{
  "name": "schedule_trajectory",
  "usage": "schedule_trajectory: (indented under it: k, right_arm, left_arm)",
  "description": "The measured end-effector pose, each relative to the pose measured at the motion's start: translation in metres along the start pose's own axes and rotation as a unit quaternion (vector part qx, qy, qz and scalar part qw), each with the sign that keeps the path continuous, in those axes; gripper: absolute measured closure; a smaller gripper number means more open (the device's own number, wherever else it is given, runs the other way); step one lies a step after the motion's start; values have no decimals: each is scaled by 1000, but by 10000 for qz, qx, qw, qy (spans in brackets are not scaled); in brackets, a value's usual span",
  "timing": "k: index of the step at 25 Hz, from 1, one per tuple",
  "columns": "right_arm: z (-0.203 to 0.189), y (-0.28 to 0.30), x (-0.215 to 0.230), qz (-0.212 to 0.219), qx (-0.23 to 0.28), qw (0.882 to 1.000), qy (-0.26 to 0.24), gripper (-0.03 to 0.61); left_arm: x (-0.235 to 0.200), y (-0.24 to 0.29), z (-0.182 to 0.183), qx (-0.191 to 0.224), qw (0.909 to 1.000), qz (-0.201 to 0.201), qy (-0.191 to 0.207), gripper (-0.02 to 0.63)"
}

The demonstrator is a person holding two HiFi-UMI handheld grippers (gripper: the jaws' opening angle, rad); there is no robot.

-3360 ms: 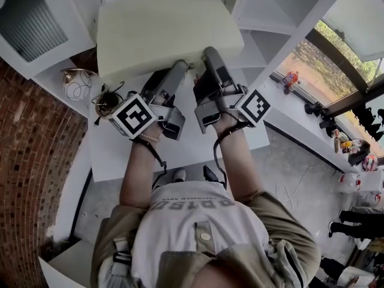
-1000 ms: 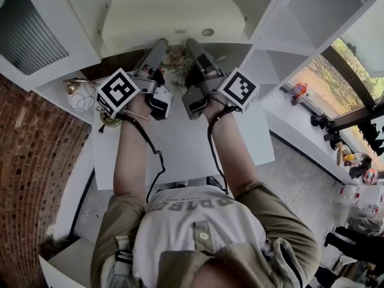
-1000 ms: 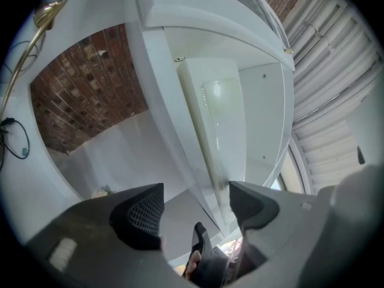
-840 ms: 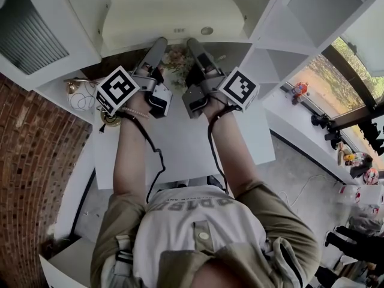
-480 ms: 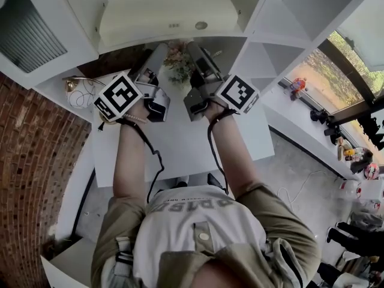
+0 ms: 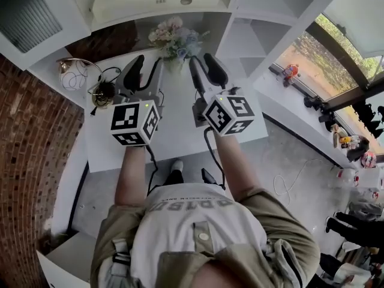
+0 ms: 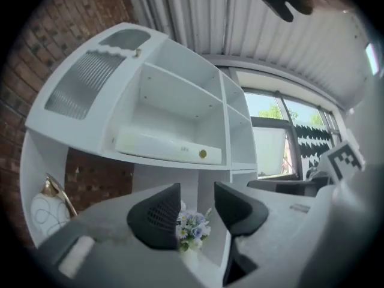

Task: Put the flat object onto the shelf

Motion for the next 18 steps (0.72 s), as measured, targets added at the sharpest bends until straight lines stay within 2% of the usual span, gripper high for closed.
schedule_trajectory:
  k: [5,10,15,18]
  right_arm:
    - [-12,-53,-16,-205,-68,9977,-650,472]
    - [-18,-103,-34,-274,-57,9950,-957,512]
    - [-26,-148,-55,-271,-59,9932,-1135,563]
    - [-31,-170,-66,-292,-72,9910,-1305,574]
  left_arm:
    - [37,-47,-9,16,9977,336,594,493]
    - [66,-98,-15,-26,9954,565,778,531]
    - [87,-145,-13,-8,9928,790,901,606]
    - [97,-169,-13,14,9919,859,936,606]
Point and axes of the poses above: the fingertips, and each gripper's own axes: y forward along the fingers, x to its right, z out of its top, the point moved 10 cm from there along -y, backward along the fingers, and after that the axes turned 10 degrees about y, right-handed, at the moved point
